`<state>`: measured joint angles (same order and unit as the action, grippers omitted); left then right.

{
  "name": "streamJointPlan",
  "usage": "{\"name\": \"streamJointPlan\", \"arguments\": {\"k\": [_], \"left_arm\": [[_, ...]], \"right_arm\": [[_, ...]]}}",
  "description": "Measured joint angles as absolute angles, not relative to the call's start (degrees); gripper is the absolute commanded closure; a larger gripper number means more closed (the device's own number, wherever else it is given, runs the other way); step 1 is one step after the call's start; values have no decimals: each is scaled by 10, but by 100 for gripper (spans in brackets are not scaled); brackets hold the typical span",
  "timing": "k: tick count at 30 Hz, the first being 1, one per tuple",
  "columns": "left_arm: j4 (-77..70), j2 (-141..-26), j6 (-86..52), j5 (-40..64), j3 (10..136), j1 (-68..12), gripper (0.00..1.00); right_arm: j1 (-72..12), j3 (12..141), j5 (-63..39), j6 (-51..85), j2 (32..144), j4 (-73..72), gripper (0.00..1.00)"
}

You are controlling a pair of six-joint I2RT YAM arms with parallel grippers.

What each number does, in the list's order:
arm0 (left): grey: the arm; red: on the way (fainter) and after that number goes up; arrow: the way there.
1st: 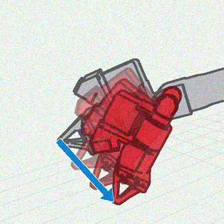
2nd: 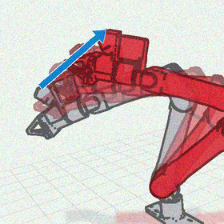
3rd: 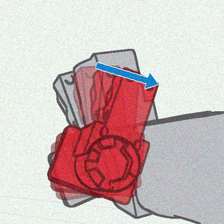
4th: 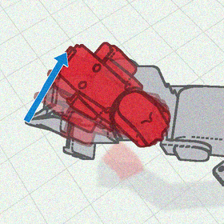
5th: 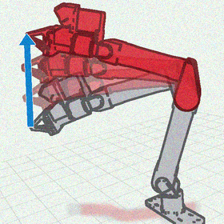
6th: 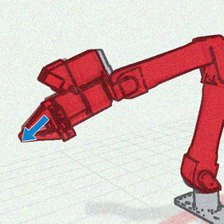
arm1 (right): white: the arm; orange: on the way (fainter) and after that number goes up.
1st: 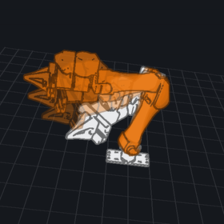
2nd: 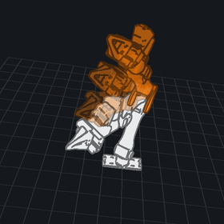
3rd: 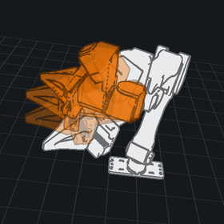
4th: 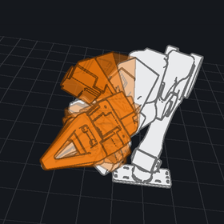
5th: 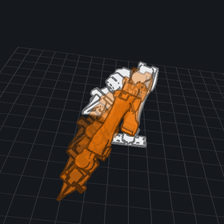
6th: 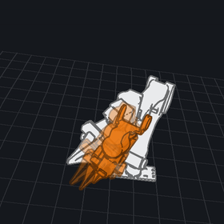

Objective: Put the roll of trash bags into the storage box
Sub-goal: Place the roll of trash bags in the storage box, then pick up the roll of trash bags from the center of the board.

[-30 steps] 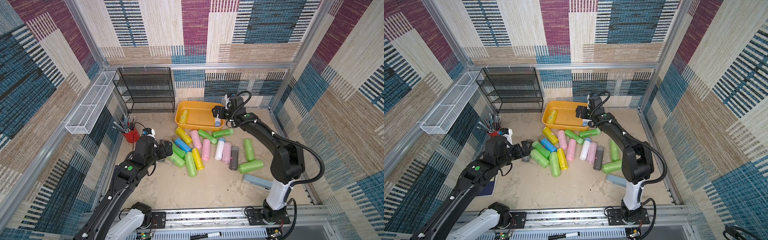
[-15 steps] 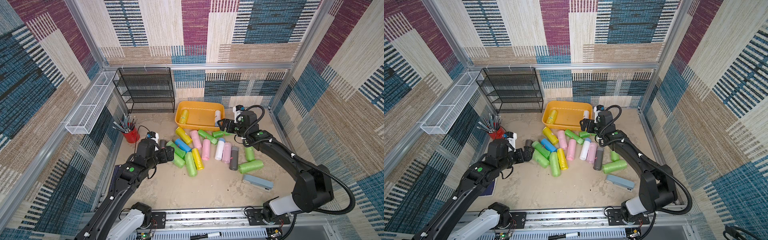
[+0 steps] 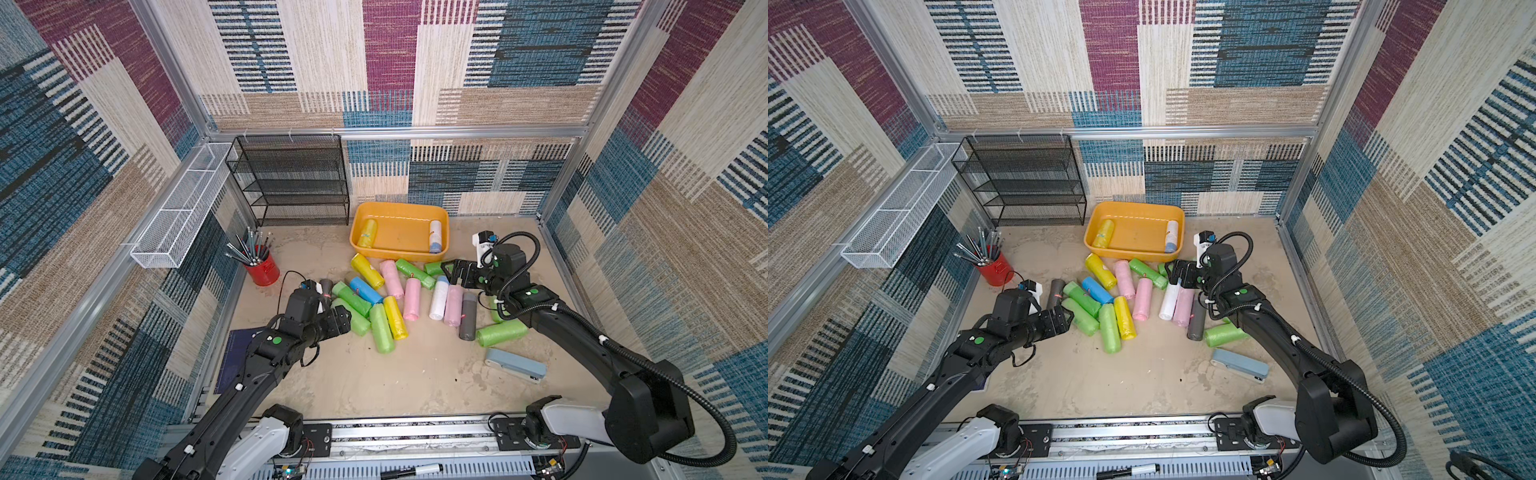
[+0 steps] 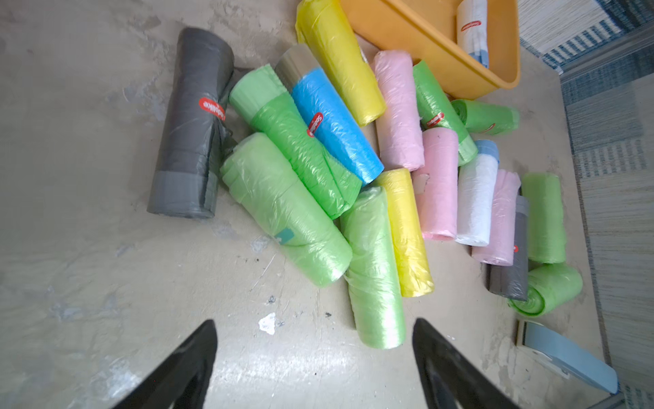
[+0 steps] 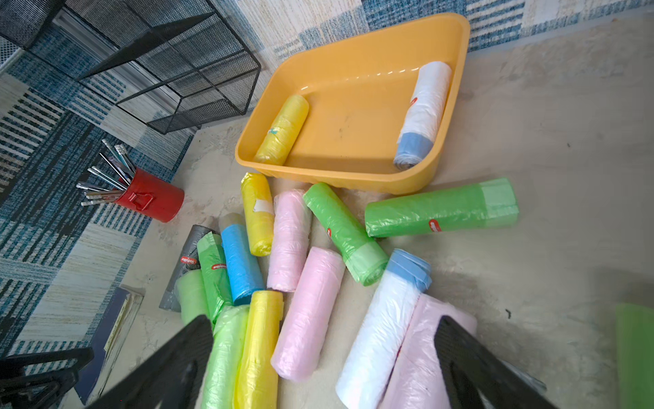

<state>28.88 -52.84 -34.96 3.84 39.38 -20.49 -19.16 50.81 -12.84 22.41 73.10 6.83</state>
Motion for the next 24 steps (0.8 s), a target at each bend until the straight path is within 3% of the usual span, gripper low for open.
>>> {"name": "streamJointPlan", "arguments": {"k": [24], "left_arm": [[166,-687,-405,32,370,-204,31]], "right_arm": [[-187,487,-147,209,733,89,1]]}}
